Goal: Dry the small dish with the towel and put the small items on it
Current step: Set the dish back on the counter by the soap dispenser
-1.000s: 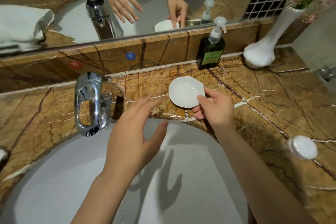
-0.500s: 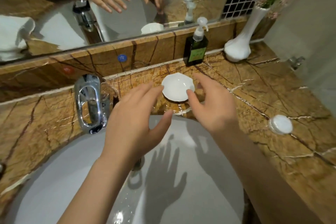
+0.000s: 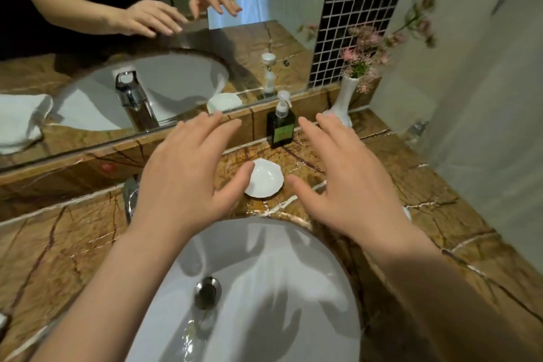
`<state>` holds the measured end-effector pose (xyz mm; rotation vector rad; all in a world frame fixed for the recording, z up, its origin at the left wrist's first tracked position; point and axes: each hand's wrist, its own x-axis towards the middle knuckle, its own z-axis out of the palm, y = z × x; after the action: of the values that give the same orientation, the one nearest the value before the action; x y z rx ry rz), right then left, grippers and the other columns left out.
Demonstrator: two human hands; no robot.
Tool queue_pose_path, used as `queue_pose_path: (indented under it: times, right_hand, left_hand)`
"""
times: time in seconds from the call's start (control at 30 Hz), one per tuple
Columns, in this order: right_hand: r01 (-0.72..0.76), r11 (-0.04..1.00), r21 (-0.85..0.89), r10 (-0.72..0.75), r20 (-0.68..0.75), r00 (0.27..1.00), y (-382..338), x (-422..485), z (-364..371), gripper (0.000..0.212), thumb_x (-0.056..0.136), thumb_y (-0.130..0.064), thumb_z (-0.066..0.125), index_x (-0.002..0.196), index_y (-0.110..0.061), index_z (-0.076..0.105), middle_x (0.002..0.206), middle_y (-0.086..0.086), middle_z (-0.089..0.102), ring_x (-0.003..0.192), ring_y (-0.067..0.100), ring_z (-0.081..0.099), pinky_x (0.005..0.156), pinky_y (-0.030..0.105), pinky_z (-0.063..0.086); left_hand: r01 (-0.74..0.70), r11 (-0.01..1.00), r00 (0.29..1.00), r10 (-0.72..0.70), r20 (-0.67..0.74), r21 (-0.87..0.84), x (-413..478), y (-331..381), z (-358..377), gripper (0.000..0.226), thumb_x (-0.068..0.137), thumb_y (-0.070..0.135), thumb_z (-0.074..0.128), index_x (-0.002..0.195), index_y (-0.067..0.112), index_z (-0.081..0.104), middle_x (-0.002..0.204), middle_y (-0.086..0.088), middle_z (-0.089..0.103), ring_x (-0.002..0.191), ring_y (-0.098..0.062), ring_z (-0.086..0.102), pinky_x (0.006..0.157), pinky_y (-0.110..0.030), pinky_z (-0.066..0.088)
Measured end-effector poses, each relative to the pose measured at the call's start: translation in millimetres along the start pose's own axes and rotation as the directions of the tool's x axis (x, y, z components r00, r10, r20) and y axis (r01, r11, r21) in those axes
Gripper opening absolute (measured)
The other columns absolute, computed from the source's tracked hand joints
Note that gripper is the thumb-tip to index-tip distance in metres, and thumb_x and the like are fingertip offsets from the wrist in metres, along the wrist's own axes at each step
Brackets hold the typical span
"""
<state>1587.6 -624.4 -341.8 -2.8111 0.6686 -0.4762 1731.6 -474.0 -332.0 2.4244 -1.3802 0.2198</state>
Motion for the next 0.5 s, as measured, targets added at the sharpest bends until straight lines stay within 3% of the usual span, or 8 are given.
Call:
queue_pose_path:
  times: [0.17,0.33,0.5]
  right_hand:
    - [-0.008,1.0,-0.007,0.007,-0.015,1.0,17.1,-7.7,-9.1,0.074,0.082,-0.055,0.05,0.146,-0.024,0.029,0.153,0.004,0.032,0.144,0.018,0.02,0.115,0.041,0.026]
    - [-0.071,0.997,-0.037,0.07,-0.039,0.997,48.7,-22.6,-16.5,0.071,0.082,-0.058,0.049,0.144,-0.028,0.03,0.152,-0.002,0.034,0.143,0.015,0.022,0.108,0.029,0.022]
    - [-0.143,0.988,-0.052,0.142,-0.025,0.99,92.5,-47.9,-25.4,0.072,0.081,-0.059,0.044,0.144,-0.026,0.031,0.151,0.0,0.036,0.143,0.016,0.023,0.112,0.034,0.022]
  left_hand:
    - [-0.013,1.0,1.0,0.013,0.02,-0.011,3.4,20.8,8.6,0.063,0.083,0.053,0.038,0.134,0.018,0.05,0.14,-0.008,0.051,0.133,-0.027,0.042,0.107,-0.043,0.033]
    - [-0.037,0.999,0.999,0.038,0.033,-0.039,9.6,52.6,25.7,0.062,0.084,0.055,0.037,0.133,0.019,0.05,0.141,-0.008,0.051,0.133,-0.027,0.042,0.108,-0.046,0.034]
    - [-0.089,0.992,0.993,0.096,0.075,-0.088,20.2,98.8,54.4,0.064,0.083,0.054,0.038,0.133,0.016,0.051,0.139,-0.011,0.052,0.132,-0.03,0.043,0.108,-0.049,0.035]
